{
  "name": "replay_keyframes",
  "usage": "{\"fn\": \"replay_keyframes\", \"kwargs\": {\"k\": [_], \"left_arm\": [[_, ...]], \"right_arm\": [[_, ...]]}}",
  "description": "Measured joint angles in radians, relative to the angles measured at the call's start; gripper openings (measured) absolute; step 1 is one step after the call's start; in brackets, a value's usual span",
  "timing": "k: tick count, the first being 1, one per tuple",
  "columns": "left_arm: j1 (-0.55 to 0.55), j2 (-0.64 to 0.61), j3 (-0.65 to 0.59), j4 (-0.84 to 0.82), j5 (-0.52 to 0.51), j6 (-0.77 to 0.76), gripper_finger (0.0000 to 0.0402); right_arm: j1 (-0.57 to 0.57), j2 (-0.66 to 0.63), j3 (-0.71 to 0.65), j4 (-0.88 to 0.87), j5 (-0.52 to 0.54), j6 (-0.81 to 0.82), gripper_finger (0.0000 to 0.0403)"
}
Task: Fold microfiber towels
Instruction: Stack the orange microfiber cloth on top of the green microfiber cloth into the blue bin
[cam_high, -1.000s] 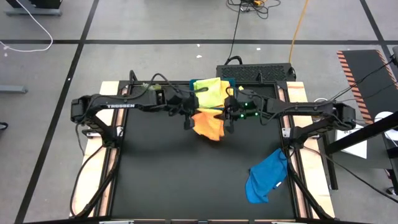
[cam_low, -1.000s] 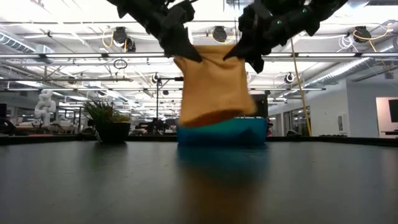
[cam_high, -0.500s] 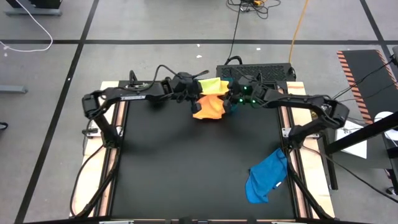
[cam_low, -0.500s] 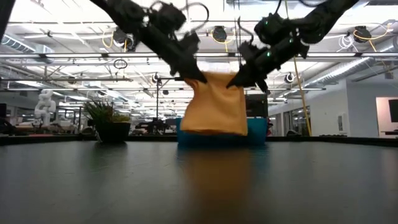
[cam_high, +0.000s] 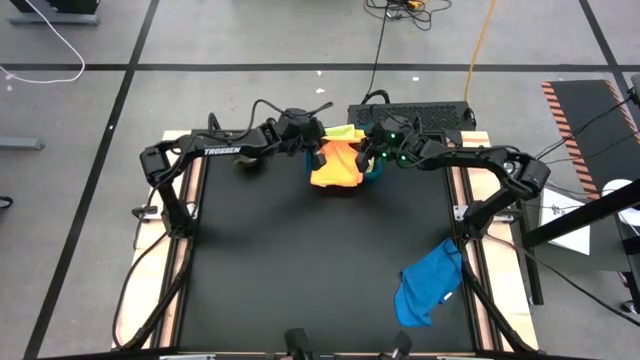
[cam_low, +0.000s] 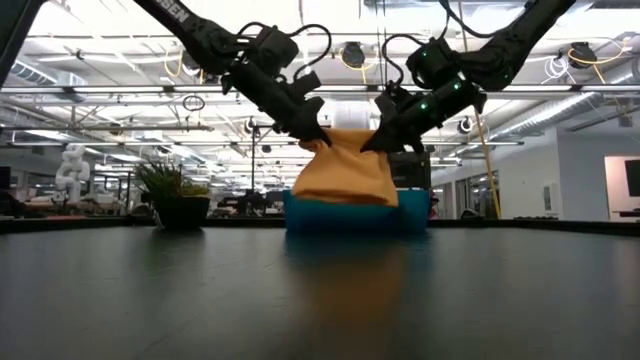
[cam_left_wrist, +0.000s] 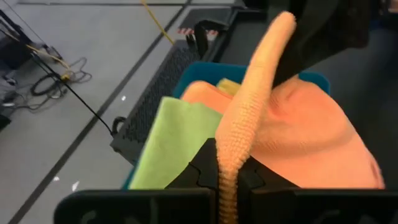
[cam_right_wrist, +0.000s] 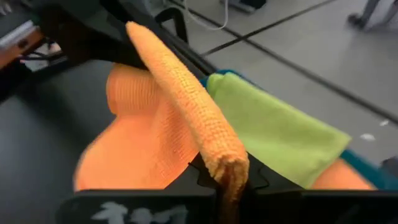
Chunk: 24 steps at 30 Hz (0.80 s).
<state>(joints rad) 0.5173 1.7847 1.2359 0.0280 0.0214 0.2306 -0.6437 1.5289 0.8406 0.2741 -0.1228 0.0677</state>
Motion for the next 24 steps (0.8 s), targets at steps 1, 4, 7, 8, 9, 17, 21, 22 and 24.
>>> {"fn": "replay_keyframes", "kwargs": {"k": [1,4,7,8,9,17,21,22,24], "left_arm": [[0.006,0.000,0.000,0.008,0.001,0.003,0.0009],[0.019,0.000,0.001,0.033,-0.014,0.030,0.0017],[0.030,0.000,0.002,0.047,-0.014,0.037,0.0012],[0.034,0.000,0.002,0.055,-0.008,0.037,0.0009],[0.036,0.000,0.002,0.063,-0.005,0.037,0.0006],[0.040,0.075,0.002,0.082,-0.026,0.047,0.0022],[0.041,0.129,0.002,0.087,-0.072,0.071,0.0018],[0.041,0.133,0.002,0.088,-0.078,0.072,0.0016],[0.042,0.140,0.002,0.089,-0.087,0.072,0.0013]], "right_arm": [[-0.003,0.000,0.000,0.004,0.020,-0.021,0.0002],[-0.023,-0.001,0.003,0.009,0.052,-0.056,0.0002],[-0.036,-0.001,0.003,0.006,0.049,-0.058,0.0002],[-0.040,-0.001,0.003,0.006,0.050,-0.063,0.0002],[-0.042,-0.001,0.003,0.006,0.051,-0.073,0.0002],[-0.049,0.036,-0.001,-0.011,0.077,-0.097,0.0002],[-0.051,0.088,-0.001,0.003,0.089,-0.139,0.0002],[-0.051,0.102,-0.001,0.012,0.089,-0.143,0.0002],[-0.051,0.133,0.000,0.039,0.089,-0.160,0.0003]]}}
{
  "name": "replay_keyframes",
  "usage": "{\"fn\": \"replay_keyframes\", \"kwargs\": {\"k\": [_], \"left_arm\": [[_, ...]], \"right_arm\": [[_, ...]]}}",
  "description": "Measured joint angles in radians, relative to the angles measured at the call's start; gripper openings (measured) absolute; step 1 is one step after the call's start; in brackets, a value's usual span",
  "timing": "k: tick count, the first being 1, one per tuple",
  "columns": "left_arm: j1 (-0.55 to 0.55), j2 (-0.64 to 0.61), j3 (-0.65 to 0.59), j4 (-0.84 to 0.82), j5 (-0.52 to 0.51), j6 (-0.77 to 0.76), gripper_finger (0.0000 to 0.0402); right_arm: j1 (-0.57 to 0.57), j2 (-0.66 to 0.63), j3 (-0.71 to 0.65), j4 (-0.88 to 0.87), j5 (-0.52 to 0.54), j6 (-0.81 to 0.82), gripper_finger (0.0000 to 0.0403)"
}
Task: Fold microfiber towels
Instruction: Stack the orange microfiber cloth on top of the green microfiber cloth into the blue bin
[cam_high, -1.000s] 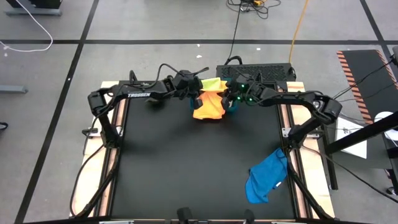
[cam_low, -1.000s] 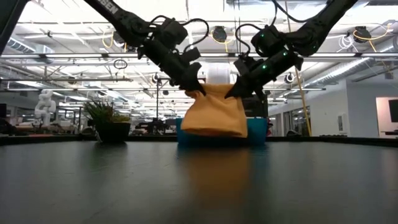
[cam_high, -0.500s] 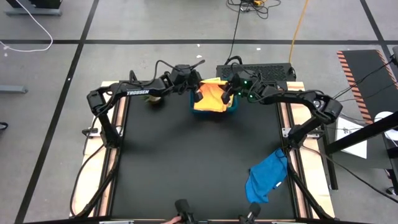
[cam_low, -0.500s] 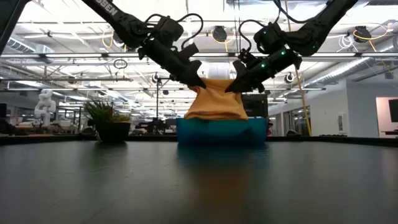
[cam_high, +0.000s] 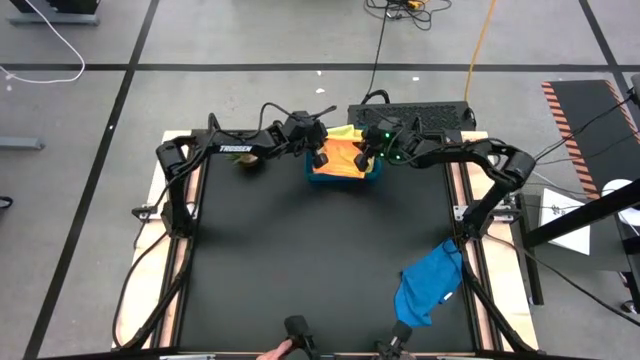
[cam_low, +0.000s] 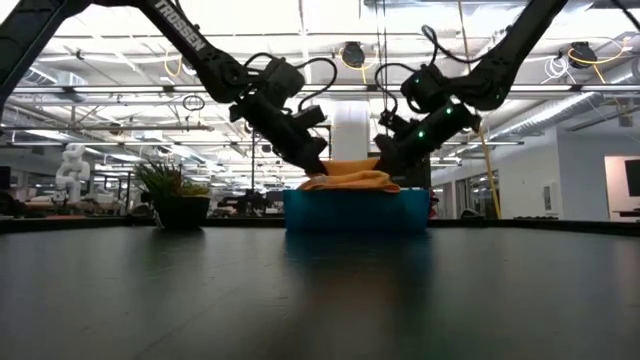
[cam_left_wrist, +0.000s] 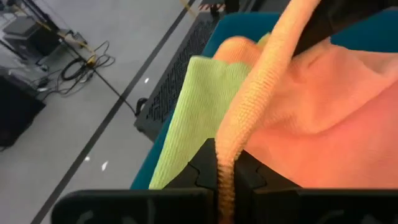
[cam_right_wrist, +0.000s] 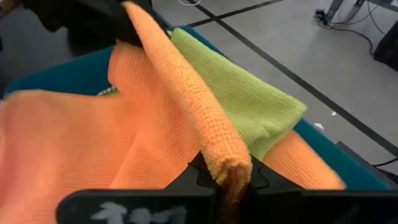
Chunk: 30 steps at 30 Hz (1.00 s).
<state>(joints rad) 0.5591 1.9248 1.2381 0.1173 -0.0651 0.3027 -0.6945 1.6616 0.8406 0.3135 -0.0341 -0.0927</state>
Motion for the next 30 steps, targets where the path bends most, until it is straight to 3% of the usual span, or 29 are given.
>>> {"fn": "replay_keyframes", "kwargs": {"k": [4,8,13,17,23,28,30], "left_arm": [[0.002,0.001,0.000,0.009,-0.044,0.000,0.0018],[0.009,0.001,-0.002,0.008,-0.094,0.007,0.0040],[0.010,0.001,-0.002,-0.009,-0.105,0.020,0.0073],[0.008,0.001,-0.002,-0.003,-0.107,0.041,0.0098],[0.000,-0.044,-0.002,-0.023,-0.113,0.025,0.0130],[-0.036,-0.207,-0.002,-0.091,-0.063,0.003,0.0129],[-0.057,-0.287,-0.002,-0.127,-0.026,-0.002,0.0122]], "right_arm": [[-0.001,0.053,0.000,0.068,0.004,-0.009,0.0016],[-0.003,0.078,-0.001,0.092,0.096,-0.001,0.0042],[-0.006,0.064,-0.004,0.082,0.187,-0.010,0.0079],[-0.006,0.036,-0.003,0.086,0.180,-0.009,0.0109],[-0.001,-0.075,-0.002,0.036,0.170,-0.032,0.0145],[0.013,-0.252,-0.001,-0.059,0.157,-0.049,0.0157],[0.029,-0.328,0.000,-0.101,0.105,-0.052,0.0156]]}}
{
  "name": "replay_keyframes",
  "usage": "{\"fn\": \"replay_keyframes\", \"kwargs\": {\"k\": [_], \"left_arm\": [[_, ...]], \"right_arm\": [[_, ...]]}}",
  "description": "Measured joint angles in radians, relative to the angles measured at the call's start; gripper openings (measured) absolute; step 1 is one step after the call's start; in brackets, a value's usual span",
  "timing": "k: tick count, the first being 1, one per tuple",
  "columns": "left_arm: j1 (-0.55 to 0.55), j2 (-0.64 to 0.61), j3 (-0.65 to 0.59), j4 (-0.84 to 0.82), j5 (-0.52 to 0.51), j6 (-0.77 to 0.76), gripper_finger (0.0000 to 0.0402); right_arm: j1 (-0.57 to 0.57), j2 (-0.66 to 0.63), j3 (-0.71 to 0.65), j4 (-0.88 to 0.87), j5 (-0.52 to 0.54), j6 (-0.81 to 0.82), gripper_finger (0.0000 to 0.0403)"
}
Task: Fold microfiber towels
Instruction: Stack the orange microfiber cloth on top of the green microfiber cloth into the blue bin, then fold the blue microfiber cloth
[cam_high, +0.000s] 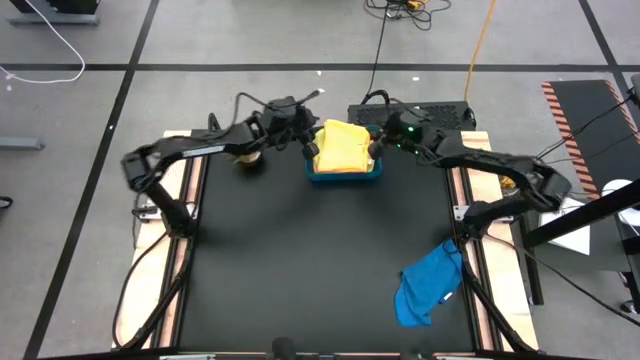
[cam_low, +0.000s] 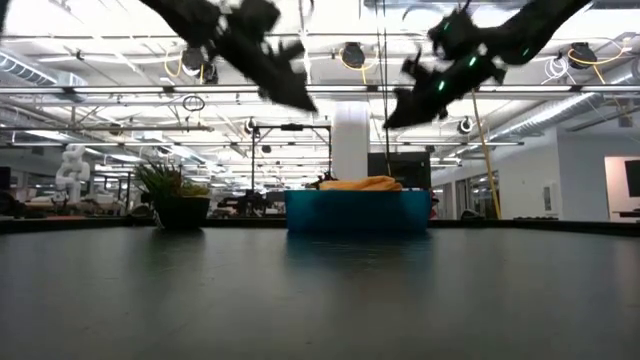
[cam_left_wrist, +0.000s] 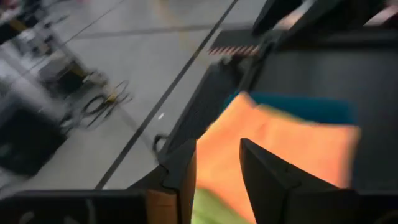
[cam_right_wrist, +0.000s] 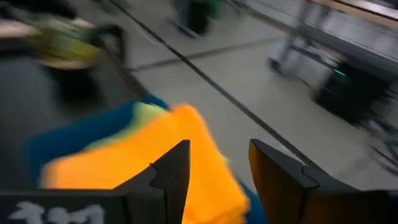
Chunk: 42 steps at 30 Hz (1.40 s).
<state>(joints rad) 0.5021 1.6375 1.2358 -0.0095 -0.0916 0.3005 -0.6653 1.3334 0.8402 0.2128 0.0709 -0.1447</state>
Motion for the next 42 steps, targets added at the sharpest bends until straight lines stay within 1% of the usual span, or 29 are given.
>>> {"fn": "replay_keyframes", "kwargs": {"k": [3,5,9,11,13,15,17,18,21,24,28,32,36,42], "left_arm": [[-0.044,-0.113,0.000,-0.082,0.053,-0.015,0.0109],[-0.085,-0.175,-0.008,-0.124,0.064,-0.002,0.0096],[-0.172,-0.268,-0.080,-0.123,0.070,0.009,0.0067],[-0.214,-0.307,-0.128,-0.096,0.097,-0.015,0.0053],[-0.257,-0.335,-0.190,-0.044,0.129,-0.042,0.0041],[-0.307,-0.359,-0.271,0.042,0.158,-0.075,0.0031],[-0.359,-0.365,-0.352,0.173,0.171,-0.102,0.0024],[-0.384,-0.365,-0.392,0.243,0.170,-0.112,0.0021],[-0.441,-0.364,-0.487,0.383,0.169,-0.122,0.0013],[-0.469,-0.365,-0.540,0.451,0.124,-0.130,0.0006],[-0.477,-0.364,-0.566,0.461,0.101,-0.182,0.0003],[-0.484,-0.356,-0.576,0.459,0.100,-0.210,0.0013],[-0.495,-0.354,-0.586,0.458,0.100,-0.226,0.0025],[-0.522,-0.354,-0.589,0.450,0.100,-0.225,0.0017]], "right_arm": [[0.042,-0.113,0.000,-0.053,-0.101,0.005,0.0151],[0.084,-0.181,0.001,-0.095,-0.153,0.013,0.0148],[0.198,-0.293,0.001,-0.201,-0.284,0.000,0.0147],[0.277,-0.329,0.001,-0.266,-0.280,0.002,0.0147],[0.353,-0.352,0.002,-0.337,-0.242,0.010,0.0146],[0.432,-0.370,0.002,-0.396,-0.185,0.039,0.0146],[0.508,-0.376,0.002,-0.448,-0.134,0.078,0.0146],[0.545,-0.376,0.002,-0.480,-0.114,0.101,0.0146],[0.645,-0.367,0.002,-0.552,-0.064,0.193,0.0146],[0.736,-0.341,0.002,-0.624,-0.042,0.291,0.0146],[0.847,-0.282,0.002,-0.678,-0.021,0.419,0.0146],[0.934,-0.196,0.002,-0.728,-0.017,0.544,0.0146],[0.992,-0.127,0.002,-0.812,-0.022,0.702,0.0146],[1.062,-0.076,0.002,-0.914,-0.023,0.875,0.0146]]}}
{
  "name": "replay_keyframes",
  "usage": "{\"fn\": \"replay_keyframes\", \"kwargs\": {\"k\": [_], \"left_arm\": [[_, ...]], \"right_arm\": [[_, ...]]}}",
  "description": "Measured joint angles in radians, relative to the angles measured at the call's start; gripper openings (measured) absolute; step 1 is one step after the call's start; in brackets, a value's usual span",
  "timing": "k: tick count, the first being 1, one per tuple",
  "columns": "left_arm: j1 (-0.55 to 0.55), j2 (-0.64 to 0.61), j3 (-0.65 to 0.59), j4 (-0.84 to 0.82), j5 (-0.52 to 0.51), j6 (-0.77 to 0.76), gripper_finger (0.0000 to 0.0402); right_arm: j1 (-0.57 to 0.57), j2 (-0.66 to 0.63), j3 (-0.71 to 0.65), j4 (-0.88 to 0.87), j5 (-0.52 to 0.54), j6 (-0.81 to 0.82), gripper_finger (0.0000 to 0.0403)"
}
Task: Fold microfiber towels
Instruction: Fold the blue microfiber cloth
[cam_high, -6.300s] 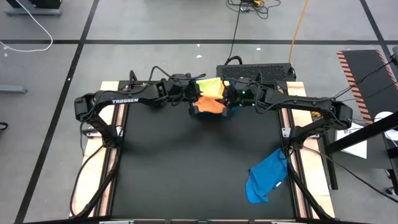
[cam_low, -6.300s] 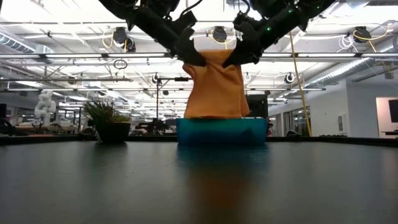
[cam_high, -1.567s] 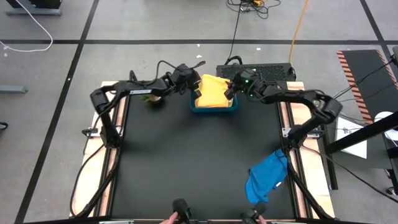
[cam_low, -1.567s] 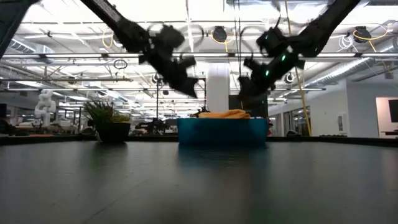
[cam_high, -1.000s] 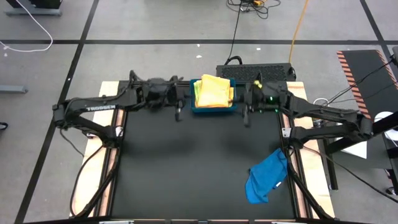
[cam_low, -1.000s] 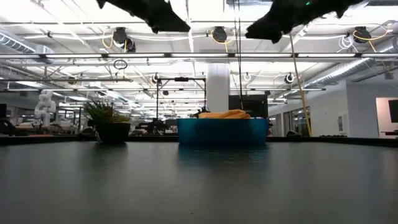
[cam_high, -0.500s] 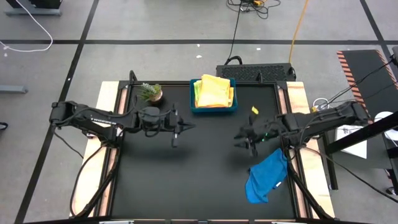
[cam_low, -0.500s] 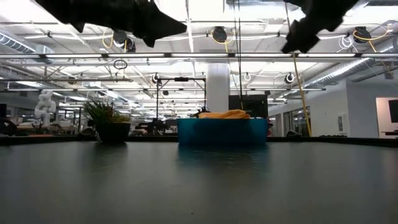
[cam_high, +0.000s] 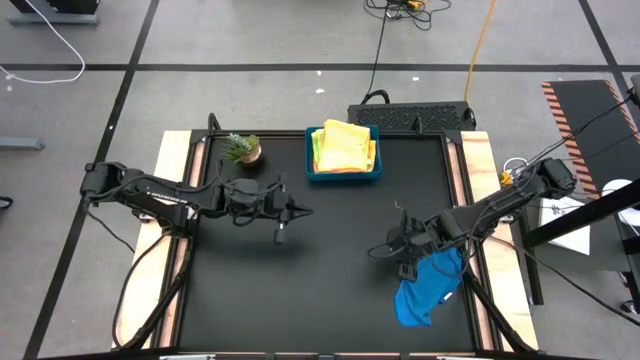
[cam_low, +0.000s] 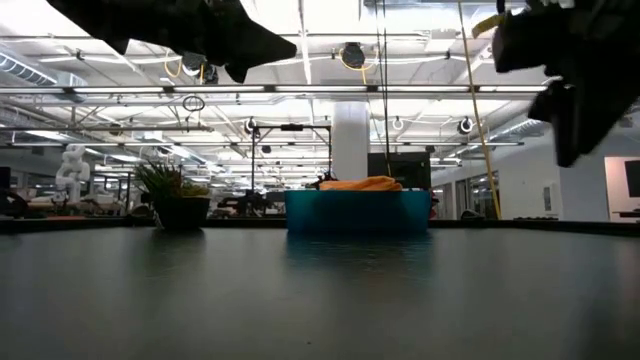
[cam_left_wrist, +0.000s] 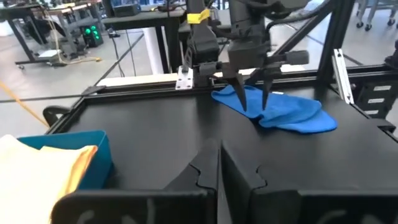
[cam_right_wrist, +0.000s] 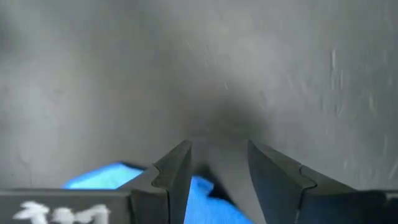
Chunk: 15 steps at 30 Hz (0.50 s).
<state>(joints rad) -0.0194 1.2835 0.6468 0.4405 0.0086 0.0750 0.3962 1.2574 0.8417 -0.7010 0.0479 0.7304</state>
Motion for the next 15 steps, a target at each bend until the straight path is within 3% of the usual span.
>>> {"fn": "replay_keyframes", "kwargs": {"k": [10,15], "left_arm": [[-0.007,0.000,0.000,0.007,-0.017,0.025,0.0010],[-0.001,0.000,0.000,0.018,-0.045,0.034,0.0022]], "right_arm": [[0.004,0.016,-0.048,-0.073,-0.067,0.096,0.0146],[-0.030,0.018,-0.173,0.019,-0.268,0.140,0.0146]]}}
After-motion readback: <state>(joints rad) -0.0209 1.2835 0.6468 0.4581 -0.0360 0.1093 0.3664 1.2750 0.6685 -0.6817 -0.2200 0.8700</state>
